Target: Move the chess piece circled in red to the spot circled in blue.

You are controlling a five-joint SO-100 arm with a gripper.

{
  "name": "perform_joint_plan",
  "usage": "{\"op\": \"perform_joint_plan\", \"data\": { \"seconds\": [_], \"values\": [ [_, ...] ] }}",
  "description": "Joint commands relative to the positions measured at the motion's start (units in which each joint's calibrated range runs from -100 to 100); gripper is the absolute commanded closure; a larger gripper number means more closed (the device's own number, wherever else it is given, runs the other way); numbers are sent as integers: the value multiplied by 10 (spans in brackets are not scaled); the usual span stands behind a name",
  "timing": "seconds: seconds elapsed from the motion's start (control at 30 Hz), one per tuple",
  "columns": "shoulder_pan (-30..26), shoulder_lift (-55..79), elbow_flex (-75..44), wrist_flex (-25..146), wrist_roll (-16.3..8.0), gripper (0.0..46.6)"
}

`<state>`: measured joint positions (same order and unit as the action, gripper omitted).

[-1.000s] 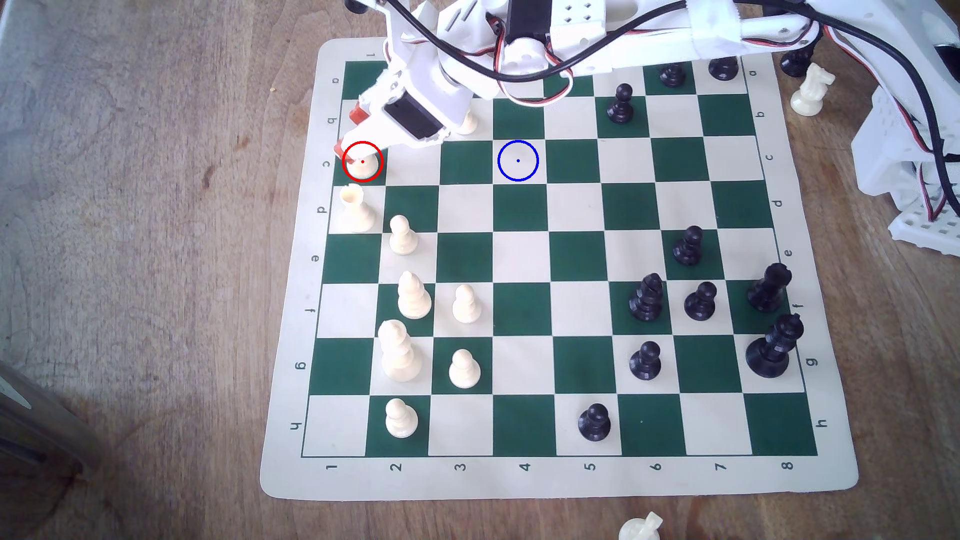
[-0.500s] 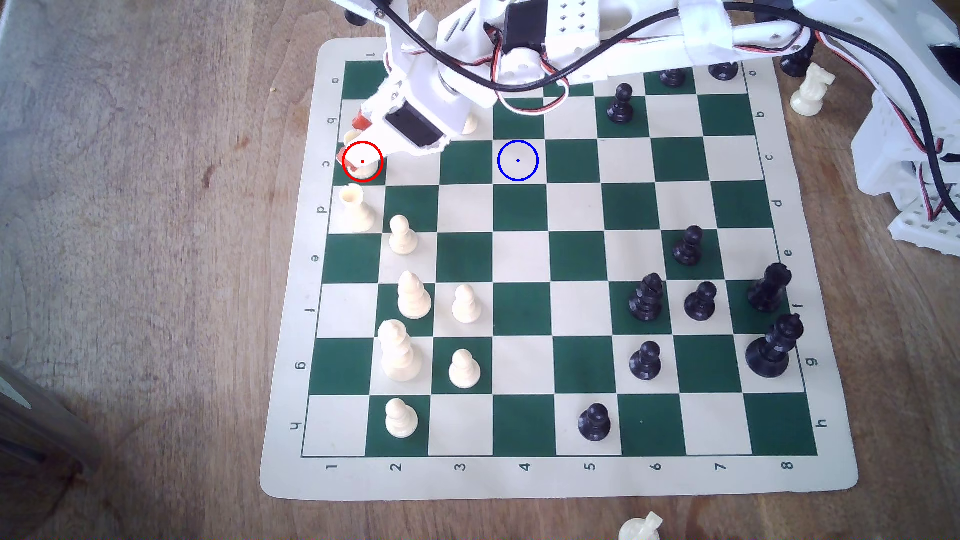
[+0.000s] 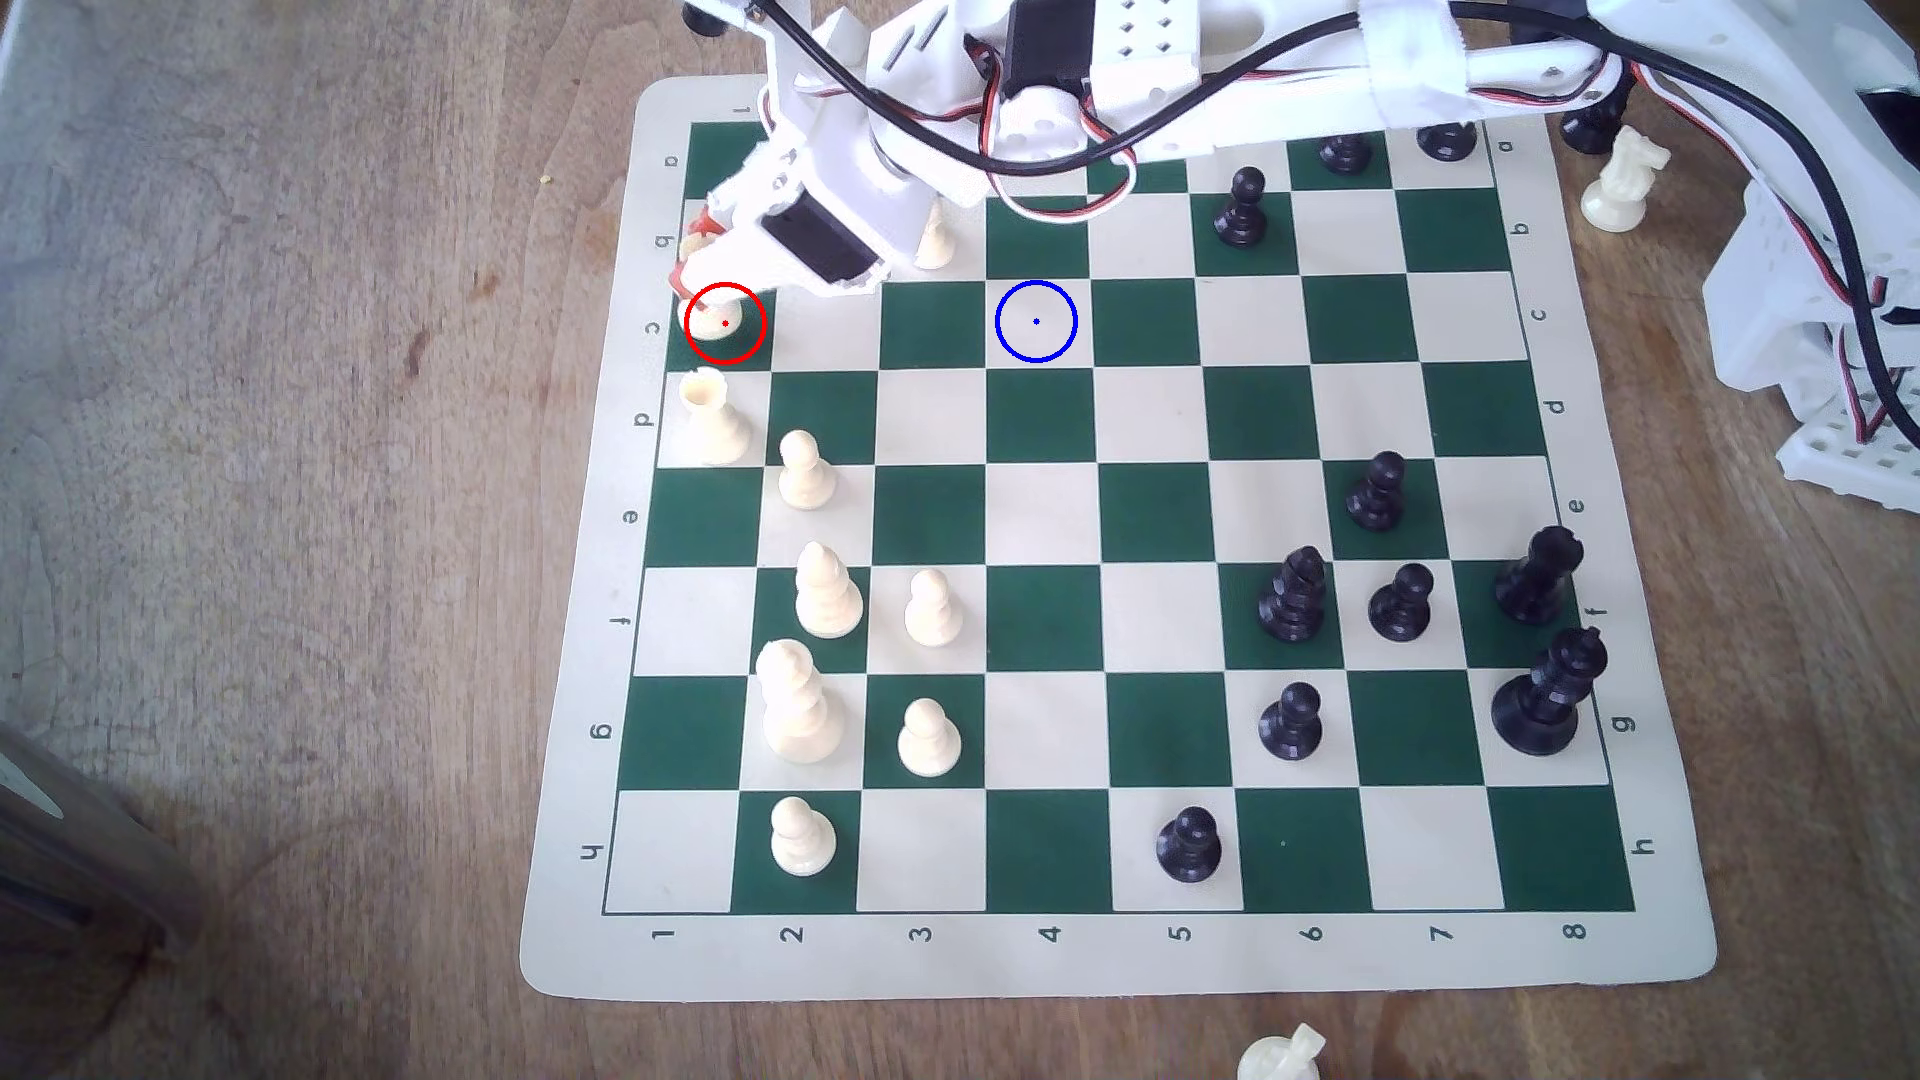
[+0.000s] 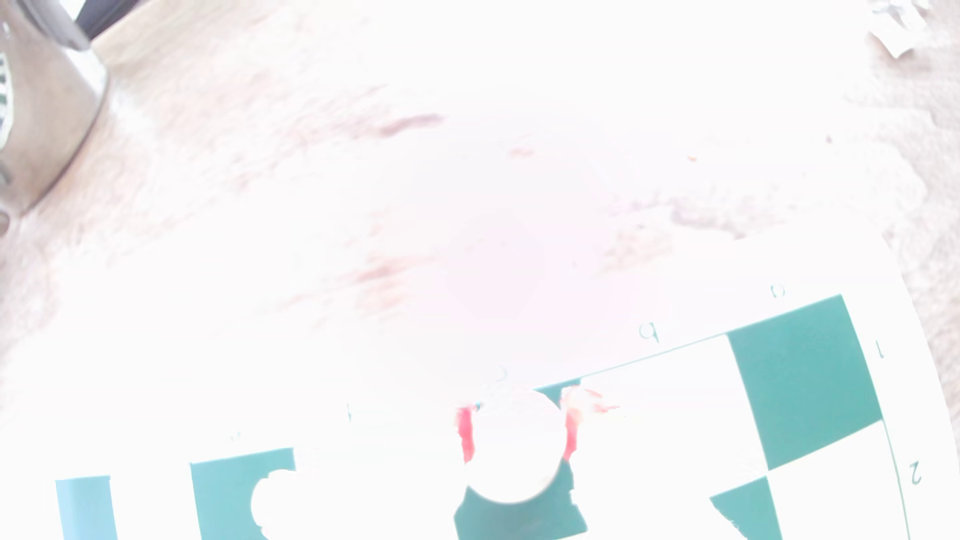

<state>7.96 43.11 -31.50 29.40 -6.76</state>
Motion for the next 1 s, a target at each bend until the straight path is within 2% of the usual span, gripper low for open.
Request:
{"op": "perform_joint_plan", "data": {
  "seconds": [0.0, 0.17, 0.33, 0.43, 0.5, 0.67, 0.97],
  "values": [
    [1, -66, -59, 11, 0, 464],
    [7, -153, -54, 106, 6, 464],
    [10, -271, 28, 152, 10, 464],
    [11, -358, 136, 158, 14, 464],
    [15, -429, 252, 138, 15, 464],
    [29, -518, 440, 70, 15, 464],
    [14, -608, 638, -8, 15, 464]
  ]
}}
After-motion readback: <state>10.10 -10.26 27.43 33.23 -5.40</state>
